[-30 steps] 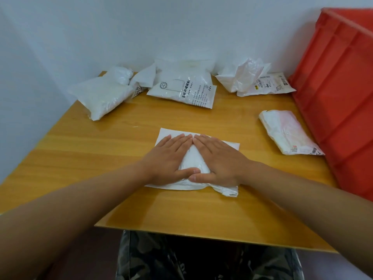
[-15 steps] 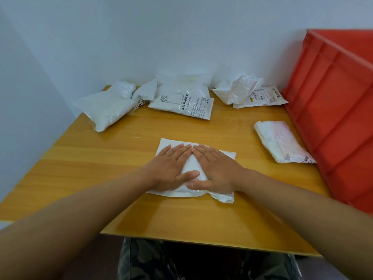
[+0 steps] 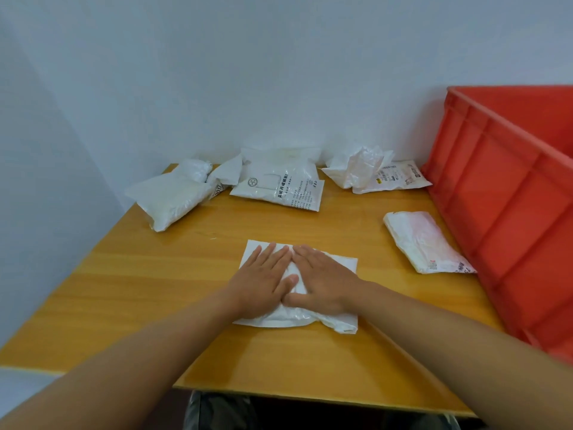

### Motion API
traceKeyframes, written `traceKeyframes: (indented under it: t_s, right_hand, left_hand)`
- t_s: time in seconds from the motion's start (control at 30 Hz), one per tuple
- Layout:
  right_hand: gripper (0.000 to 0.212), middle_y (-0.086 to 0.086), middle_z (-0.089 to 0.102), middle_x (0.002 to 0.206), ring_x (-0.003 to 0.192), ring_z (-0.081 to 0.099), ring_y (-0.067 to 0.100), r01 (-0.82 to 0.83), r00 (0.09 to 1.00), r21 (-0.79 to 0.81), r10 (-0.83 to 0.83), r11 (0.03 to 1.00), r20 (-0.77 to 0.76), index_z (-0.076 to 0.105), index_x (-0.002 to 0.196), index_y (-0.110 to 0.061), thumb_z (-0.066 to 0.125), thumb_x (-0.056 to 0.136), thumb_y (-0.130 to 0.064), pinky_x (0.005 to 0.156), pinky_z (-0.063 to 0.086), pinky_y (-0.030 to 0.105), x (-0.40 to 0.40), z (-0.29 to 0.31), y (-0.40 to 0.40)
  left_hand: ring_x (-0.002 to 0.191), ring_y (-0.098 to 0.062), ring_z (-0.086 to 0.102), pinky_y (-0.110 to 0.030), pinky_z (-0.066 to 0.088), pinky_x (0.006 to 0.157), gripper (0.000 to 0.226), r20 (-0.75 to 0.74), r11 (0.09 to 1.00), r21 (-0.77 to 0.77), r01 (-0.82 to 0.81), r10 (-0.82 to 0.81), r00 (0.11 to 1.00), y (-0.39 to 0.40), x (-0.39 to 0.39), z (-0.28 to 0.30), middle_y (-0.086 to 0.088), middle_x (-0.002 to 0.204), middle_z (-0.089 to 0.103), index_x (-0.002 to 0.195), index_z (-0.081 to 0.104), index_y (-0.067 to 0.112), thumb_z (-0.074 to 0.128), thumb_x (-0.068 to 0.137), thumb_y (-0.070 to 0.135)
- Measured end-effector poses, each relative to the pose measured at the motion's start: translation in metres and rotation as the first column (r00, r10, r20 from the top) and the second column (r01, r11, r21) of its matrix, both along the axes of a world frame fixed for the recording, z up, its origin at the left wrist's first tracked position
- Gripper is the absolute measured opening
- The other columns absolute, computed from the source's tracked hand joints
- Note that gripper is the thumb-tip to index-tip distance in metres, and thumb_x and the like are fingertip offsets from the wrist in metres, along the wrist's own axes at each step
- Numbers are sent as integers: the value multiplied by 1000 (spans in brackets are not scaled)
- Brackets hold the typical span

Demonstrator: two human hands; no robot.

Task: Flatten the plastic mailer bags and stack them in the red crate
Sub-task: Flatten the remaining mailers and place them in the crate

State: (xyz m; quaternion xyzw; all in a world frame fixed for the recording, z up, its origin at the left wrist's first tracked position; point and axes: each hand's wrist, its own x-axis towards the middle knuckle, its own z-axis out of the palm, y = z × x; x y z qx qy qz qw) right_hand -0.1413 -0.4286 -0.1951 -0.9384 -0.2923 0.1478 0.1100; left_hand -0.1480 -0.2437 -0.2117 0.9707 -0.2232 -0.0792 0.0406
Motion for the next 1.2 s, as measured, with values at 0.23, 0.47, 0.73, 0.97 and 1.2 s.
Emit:
traceKeyframes:
  t_s: [0.23,0.47,0.73,0.97,1.2]
  right_hand:
    - [109,6,-11,166,152,-16,15,-23,998,-66,27,998,57,-5,158,-8,23,80,-79,124,-6,35,2,-9,-1]
    - [116,8,-10,166,152,-14,18,-40,995,-83,48,996,89,-5,158,-7,9,69,-80,124,-5,38,2,-13,0]
    - [103,8,-8,166,152,-13,18,-39,993,-80,48,996,109,-4,158,-7,24,85,-75,124,-5,38,3,-17,0]
    - [102,1,9,166,152,2,12,11,987,79,-24,997,157,11,159,-14,19,77,-74,123,-3,30,-5,-20,-3]
    - [93,7,27,162,150,18,19,89,969,176,-126,980,211,30,154,-11,5,78,-58,121,6,30,-19,-12,-8]
  left_hand:
    - [151,-14,-12,-40,-10,122,81,-49,999,38,-38,39,998,-8,2,0,-1,166,-7,157,-4,13,-1,92,62]
    - [151,-14,-15,-43,-9,122,68,-111,996,76,-38,46,993,-9,5,2,-1,165,-12,156,-9,14,16,104,49]
    - [149,-14,-21,-45,-13,121,69,-221,994,93,-53,72,973,-12,9,8,1,164,-18,155,-15,15,16,104,50]
    - [151,-8,-8,-37,-8,122,78,-94,990,-109,-90,80,992,-7,0,-2,5,166,-1,158,1,19,11,94,62]
    - [138,-17,43,-37,31,114,74,253,971,-207,-119,170,952,-7,-20,-6,-3,147,50,144,50,16,11,93,53]
